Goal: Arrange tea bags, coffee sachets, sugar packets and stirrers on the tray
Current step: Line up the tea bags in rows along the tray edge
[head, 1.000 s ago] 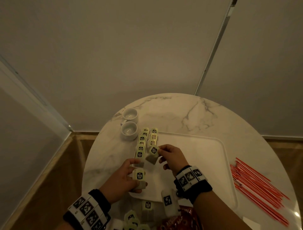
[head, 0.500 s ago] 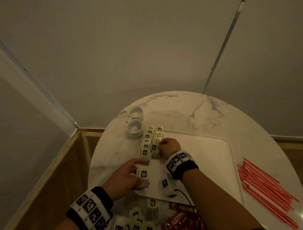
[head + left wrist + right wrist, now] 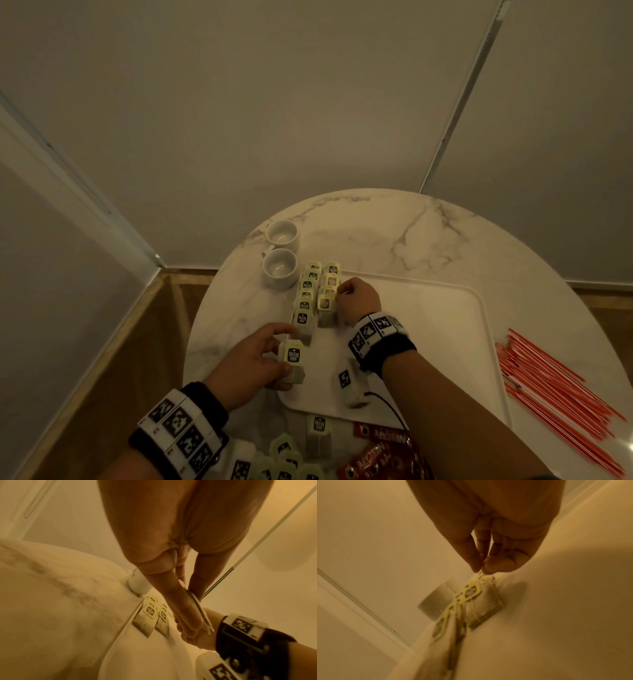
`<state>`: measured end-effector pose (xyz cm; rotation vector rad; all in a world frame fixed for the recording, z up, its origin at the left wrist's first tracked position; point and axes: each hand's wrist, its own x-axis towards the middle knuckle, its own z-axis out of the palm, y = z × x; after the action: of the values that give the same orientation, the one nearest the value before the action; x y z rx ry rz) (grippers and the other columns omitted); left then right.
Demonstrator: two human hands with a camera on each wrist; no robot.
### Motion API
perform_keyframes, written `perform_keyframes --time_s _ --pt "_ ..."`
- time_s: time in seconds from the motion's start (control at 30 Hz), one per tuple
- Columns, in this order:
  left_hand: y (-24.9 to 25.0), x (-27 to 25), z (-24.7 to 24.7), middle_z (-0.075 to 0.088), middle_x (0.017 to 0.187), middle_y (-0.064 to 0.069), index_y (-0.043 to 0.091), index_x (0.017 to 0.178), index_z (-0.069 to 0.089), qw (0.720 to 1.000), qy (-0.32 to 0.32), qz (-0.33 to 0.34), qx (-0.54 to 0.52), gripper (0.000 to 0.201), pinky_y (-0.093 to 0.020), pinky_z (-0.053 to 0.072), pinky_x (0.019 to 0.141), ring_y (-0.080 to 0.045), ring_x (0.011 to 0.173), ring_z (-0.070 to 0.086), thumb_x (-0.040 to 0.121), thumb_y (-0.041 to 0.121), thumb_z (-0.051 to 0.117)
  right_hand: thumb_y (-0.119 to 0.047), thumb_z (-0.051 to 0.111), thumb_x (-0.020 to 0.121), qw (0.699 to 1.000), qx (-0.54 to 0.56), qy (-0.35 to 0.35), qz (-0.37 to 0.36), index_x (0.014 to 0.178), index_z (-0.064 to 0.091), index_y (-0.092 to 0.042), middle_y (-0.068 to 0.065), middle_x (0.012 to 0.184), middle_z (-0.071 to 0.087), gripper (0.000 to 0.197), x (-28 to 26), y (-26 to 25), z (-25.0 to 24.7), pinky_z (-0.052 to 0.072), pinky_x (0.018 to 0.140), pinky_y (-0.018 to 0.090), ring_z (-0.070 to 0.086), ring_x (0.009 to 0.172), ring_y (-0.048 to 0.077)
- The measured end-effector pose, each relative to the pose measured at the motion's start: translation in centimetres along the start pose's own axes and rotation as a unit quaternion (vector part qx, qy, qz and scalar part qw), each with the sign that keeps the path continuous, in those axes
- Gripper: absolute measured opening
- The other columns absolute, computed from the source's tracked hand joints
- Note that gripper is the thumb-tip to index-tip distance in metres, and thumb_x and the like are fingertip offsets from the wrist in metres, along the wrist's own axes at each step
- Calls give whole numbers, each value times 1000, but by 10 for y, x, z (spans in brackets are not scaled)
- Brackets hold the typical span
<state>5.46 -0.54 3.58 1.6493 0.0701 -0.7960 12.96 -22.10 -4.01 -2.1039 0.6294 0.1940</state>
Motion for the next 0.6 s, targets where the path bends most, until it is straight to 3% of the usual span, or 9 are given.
perform_keyframes --time_s 0.1,0.2,0.3,0.4,0.5,0.6 --pt "1 0 2 61 107 -22 28 124 47 1000 9 4 -2 60 -45 59 70 -37 91 67 83 -14 57 -13 58 86 994 101 -26 -21 80 59 -23 2 84 64 12 -27 -5 -9 54 67 35 62 77 22" --pt "3 0 3 64 103 -19 36 127 42 999 28 14 -15 67 -46 59 68 -35 86 68 82 -11 60 -21 59 90 968 195 -157 -23 93 65 -13 2 79 63 11 -74 -15 -18 45 50 25 56 63 15" --pt "4 0 5 66 99 -15 35 131 39 998 47 27 -13 66 -45 59 64 -29 83 69 83 -5 63 -32 64 87 946 188 -262 -30 92 68 -13 2 80 65 20 -110 -15 -18 44 49 25 58 64 14" --pt "6 -1 8 69 99 -12 34 130 40 998 47 34 -2 62 -46 59 65 -30 84 71 84 0 65 -24 71 83 950 208 -228 -48 90 66 -12 4 78 63 15 -126 -6 -10 44 49 25 57 62 13" --pt "5 -2 11 68 100 -15 29 130 43 999 35 30 14 58 -47 59 68 -30 85 70 86 -6 60 -11 68 85 952 240 -186 -48 82 64 -13 5 72 61 6 -132 0 -6 44 48 26 55 59 11" --pt "1 -3 13 66 104 -17 27 127 46 999 14 21 33 54 -48 58 70 -30 86 70 86 -7 58 -9 66 86 955 226 -185 -50 81 64 -13 4 71 62 6 -133 4 -8 47 50 25 56 60 11"
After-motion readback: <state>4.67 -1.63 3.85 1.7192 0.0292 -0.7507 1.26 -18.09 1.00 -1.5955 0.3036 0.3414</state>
